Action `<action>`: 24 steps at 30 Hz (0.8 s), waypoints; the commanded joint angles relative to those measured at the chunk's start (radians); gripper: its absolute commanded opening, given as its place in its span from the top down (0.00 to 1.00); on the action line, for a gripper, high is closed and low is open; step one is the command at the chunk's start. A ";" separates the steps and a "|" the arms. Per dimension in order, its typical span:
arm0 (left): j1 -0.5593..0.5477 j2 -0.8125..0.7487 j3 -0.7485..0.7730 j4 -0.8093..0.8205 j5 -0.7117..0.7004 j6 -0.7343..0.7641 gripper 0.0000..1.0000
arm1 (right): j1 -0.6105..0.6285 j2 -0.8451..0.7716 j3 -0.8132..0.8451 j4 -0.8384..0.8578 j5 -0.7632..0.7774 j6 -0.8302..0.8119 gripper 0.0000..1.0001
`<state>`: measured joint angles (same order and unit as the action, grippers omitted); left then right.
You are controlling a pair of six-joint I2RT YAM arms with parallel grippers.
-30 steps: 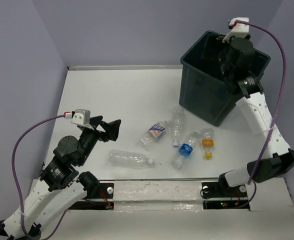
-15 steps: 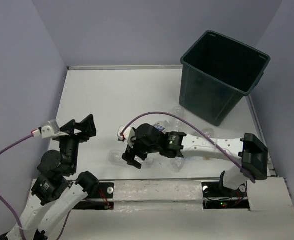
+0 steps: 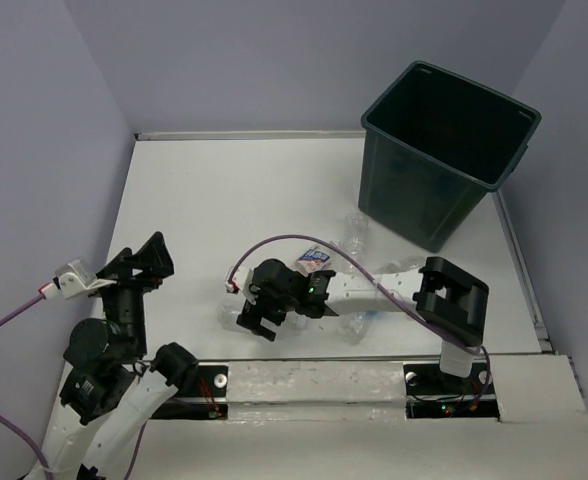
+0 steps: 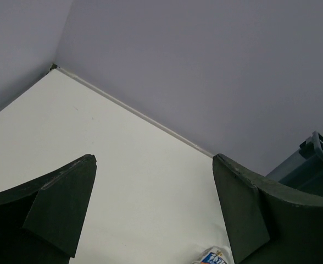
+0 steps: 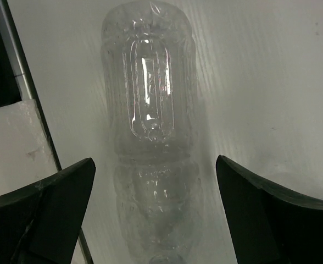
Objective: Put the plastic bottles in the bin
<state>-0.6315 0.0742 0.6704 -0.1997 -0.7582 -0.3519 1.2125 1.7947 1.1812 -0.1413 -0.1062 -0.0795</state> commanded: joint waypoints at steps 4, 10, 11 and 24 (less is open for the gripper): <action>0.041 0.058 -0.008 0.071 0.048 0.014 0.04 | 0.021 0.087 0.075 0.089 -0.029 0.026 0.25; 0.067 0.067 -0.009 0.078 0.092 0.011 0.04 | 0.021 -0.001 0.071 0.163 0.090 0.070 0.57; 0.072 0.067 -0.012 0.083 0.102 0.014 0.04 | 0.021 -0.032 0.067 0.169 0.120 0.075 0.58; 0.099 0.360 0.008 0.148 0.607 -0.010 0.01 | -0.342 -0.580 0.279 0.178 0.549 -0.126 0.62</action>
<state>-0.5362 0.3241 0.6628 -0.1184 -0.3798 -0.3531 1.0405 1.3678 1.3239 -0.0330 0.3199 -0.0998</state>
